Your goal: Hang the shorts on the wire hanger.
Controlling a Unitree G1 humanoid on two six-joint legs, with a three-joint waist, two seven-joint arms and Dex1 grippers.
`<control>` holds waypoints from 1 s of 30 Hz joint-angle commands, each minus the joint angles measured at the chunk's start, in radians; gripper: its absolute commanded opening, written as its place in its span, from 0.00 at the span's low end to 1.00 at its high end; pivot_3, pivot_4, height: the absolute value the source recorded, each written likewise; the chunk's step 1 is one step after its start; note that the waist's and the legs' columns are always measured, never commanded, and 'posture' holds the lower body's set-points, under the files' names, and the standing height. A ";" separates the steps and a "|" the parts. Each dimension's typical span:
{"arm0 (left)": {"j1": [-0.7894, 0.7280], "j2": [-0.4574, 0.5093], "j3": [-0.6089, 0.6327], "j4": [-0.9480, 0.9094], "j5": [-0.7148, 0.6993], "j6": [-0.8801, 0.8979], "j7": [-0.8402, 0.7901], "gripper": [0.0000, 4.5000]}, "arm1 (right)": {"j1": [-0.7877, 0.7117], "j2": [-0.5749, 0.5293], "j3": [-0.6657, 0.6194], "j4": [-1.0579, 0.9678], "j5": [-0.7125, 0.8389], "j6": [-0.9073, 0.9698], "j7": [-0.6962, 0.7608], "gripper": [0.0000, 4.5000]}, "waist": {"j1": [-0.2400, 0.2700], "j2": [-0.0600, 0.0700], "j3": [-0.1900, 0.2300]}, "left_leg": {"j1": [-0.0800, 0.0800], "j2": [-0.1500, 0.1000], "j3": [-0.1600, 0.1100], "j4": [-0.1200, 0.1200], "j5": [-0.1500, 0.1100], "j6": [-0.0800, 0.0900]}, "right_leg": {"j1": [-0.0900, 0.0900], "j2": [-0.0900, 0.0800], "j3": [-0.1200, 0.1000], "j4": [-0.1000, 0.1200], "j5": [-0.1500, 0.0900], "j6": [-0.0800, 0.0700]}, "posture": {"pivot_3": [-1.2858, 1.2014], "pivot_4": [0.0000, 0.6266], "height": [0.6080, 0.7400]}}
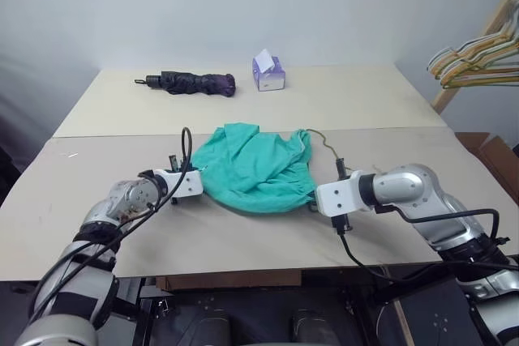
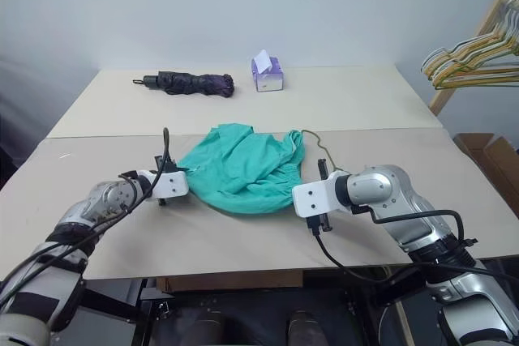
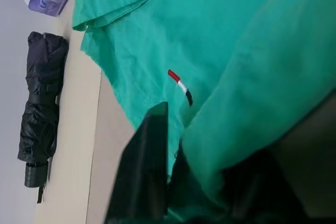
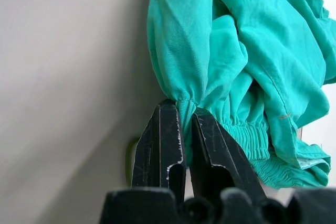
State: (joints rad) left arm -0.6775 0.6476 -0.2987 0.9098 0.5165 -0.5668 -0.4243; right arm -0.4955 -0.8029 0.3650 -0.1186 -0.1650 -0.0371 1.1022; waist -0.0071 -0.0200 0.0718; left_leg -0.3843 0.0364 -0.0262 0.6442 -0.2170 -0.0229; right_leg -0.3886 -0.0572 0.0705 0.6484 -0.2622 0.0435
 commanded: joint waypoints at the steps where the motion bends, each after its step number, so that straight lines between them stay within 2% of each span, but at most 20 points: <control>1: -0.029 -0.001 -0.018 0.040 0.011 -0.027 0.025 0.01 | -0.004 -0.005 -0.046 -0.028 0.026 -0.011 -0.001 0.00 | -0.001 0.000 0.000 | 0.000 0.000 0.000 0.000 0.000 0.000 | 0.000 0.000 0.000 0.000 0.000 0.000 | 0.50 0.03 1.00; 6: -0.023 0.045 -0.019 0.029 -0.011 -0.085 -0.015 0.01 | 0.007 -0.001 -0.045 -0.027 0.032 -0.013 -0.010 0.00 | -0.006 0.000 0.000 | 0.000 0.000 0.000 0.000 0.000 0.000 | 0.000 0.000 0.000 0.000 0.000 0.000 | 0.51 0.03 1.00; 9: 0.017 0.110 -0.013 -0.044 -0.071 -0.148 -0.139 0.01 | 0.009 -0.001 -0.049 -0.015 0.037 -0.020 -0.015 0.00 | -0.014 0.000 0.000 | -0.001 0.000 0.000 0.000 0.000 0.000 | -0.001 0.000 0.000 0.000 0.000 0.000 | 0.51 0.03 1.00; 13: 0.127 0.238 0.018 -0.237 -0.269 -0.173 -0.401 0.01 | 0.022 -0.008 -0.080 0.027 0.056 -0.079 -0.030 0.00 | -0.024 0.000 0.000 | -0.002 0.001 0.000 -0.001 0.000 0.000 | -0.002 0.000 0.000 0.000 0.000 0.000 | 0.52 0.04 1.00; 16: 0.230 0.349 0.044 -0.418 -0.421 -0.119 -0.569 0.01 | 0.035 -0.031 -0.103 0.067 0.078 -0.142 -0.013 0.00 | -0.028 -0.001 0.000 | -0.002 0.001 0.000 0.000 0.000 0.000 | -0.002 0.000 0.000 0.000 0.000 0.000 | 0.52 0.04 1.00; 19: 0.358 0.465 0.080 -0.630 -0.590 -0.021 -0.715 0.01 | 0.049 -0.080 -0.112 0.096 0.125 -0.207 0.059 0.00 | -0.025 0.000 0.000 | -0.002 0.002 0.001 0.000 0.000 0.000 | -0.002 -0.001 0.001 0.001 0.000 0.000 | 0.52 0.05 1.00; 22: 0.450 0.531 0.117 -0.779 -0.698 0.071 -0.794 0.01 | 0.051 -0.117 -0.108 0.097 0.181 -0.211 0.137 0.00 | -0.022 0.000 0.001 | -0.001 0.002 0.002 0.000 0.000 0.000 | -0.001 -0.001 0.001 0.001 0.000 -0.001 | 0.53 0.05 1.00; 24: 0.474 0.538 0.138 -0.835 -0.724 0.121 -0.805 0.01 | 0.041 -0.121 -0.105 0.103 0.201 -0.202 0.159 0.00 | -0.018 0.000 0.001 | 0.001 0.002 0.002 0.000 0.000 0.000 | 0.000 -0.001 0.001 0.001 0.000 -0.001 | 0.53 0.05 1.00; 28: 0.393 0.436 0.166 -0.832 -0.708 0.212 -0.727 0.01 | -0.081 -0.036 -0.108 0.196 0.169 -0.158 0.084 0.00 | -0.012 0.000 0.001 | 0.003 0.003 0.002 0.000 0.000 0.000 | 0.001 0.000 0.001 0.001 -0.001 0.000 | 0.53 0.05 1.00; 30: 0.283 0.354 0.177 -0.780 -0.663 0.281 -0.636 0.01 | -0.213 0.036 -0.113 0.342 0.093 -0.177 -0.047 0.00 | -0.012 0.000 0.001 | 0.003 0.003 0.002 0.000 0.000 0.000 | 0.001 0.001 0.002 0.001 -0.001 0.000 | 0.53 0.04 1.00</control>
State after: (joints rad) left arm -0.3173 1.0339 -0.1673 0.1058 -0.1676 -0.3421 -1.1373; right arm -0.6156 -0.8012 0.2965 0.1404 -0.0223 -0.2074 1.1643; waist -0.0194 -0.0204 0.0723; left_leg -0.3825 0.0390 -0.0241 0.6443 -0.2169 -0.0226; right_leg -0.3887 -0.0559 0.0721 0.6494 -0.2625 0.0428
